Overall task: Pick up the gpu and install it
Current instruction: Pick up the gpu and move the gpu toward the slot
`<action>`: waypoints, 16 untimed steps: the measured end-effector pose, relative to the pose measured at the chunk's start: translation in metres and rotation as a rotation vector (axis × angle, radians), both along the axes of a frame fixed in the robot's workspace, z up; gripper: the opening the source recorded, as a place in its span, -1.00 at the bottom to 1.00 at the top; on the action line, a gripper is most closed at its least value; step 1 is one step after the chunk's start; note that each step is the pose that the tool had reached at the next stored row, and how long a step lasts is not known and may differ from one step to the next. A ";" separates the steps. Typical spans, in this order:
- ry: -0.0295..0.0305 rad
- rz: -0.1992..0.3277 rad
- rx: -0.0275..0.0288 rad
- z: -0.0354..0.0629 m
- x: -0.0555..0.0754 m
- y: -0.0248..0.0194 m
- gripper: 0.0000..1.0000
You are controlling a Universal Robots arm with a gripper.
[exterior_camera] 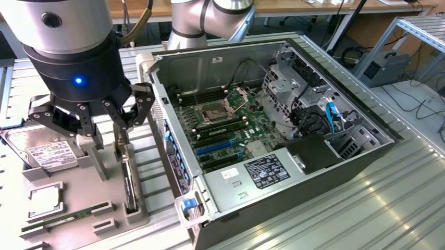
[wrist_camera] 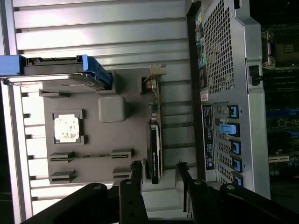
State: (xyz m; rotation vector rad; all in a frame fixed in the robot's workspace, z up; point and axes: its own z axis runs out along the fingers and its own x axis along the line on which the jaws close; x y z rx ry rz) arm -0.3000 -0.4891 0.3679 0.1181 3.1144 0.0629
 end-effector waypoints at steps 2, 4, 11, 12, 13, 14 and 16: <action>-0.0001 0.000 0.0000 -0.0037 0.000 0.0000 -0.15; -0.0001 0.000 0.0001 -0.0085 0.000 0.0000 -0.15; -0.0001 0.000 0.0000 -0.0296 -0.001 -0.0009 -0.15; -0.0001 0.000 0.0001 -0.0329 -0.001 -0.0009 -0.15; -0.0001 0.000 0.0001 -0.0359 -0.001 -0.0009 -0.15; 0.0000 0.000 0.0000 -0.0374 -0.001 -0.0009 -0.15; 0.0000 0.000 0.0000 -0.0400 -0.001 -0.0009 -0.15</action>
